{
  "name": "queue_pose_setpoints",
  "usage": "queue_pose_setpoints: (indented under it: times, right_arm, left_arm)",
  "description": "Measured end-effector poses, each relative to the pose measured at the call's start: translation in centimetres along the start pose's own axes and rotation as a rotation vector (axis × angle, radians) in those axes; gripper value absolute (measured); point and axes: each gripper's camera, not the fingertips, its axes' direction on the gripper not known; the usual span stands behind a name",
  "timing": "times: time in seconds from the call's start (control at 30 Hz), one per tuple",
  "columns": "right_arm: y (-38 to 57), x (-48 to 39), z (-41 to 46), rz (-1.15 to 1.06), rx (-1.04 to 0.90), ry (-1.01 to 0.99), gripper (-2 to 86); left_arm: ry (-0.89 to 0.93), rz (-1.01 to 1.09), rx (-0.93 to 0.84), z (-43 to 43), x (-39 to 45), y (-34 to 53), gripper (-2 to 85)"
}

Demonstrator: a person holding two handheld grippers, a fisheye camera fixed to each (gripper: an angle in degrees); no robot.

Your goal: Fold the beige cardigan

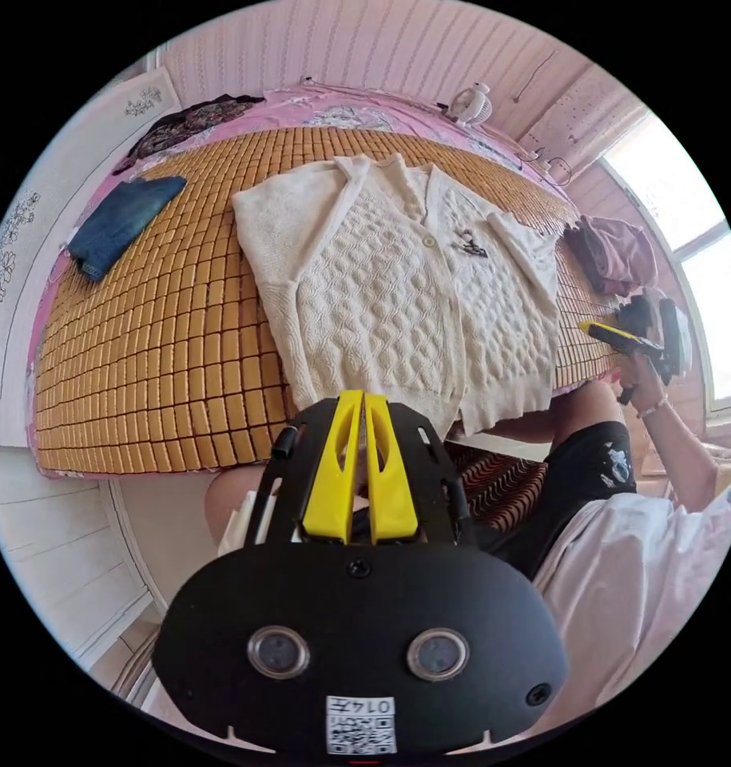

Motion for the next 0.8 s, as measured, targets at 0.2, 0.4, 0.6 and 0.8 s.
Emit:
queue_pose_setpoints:
  times: [0.2, 0.4, 0.6, 0.8]
  right_arm:
    - [-6.6, 7.9, -1.4, 0.159, 0.126, 0.212, 9.7]
    - [-12.2, 12.7, -0.4, 0.395, 0.137, 0.2, 8.4]
    - [-10.2, 11.7, -0.7, 0.309, 0.117, 0.187, 1.2]
    - [1.5, 7.8, -10.0, 0.39, 0.323, 0.271, 3.6]
  left_arm:
    - [0.217, 0.176, 0.015, 3.6, 9.0, -2.6, -1.0]
    - [0.204, 0.285, -0.072, 9.1, 15.3, -5.6, -1.0]
    - [0.186, 0.344, -0.122, 12.0, 16.1, -6.7, -1.0]
    - [0.205, 0.315, -0.124, 12.3, 15.9, -6.7, -1.0]
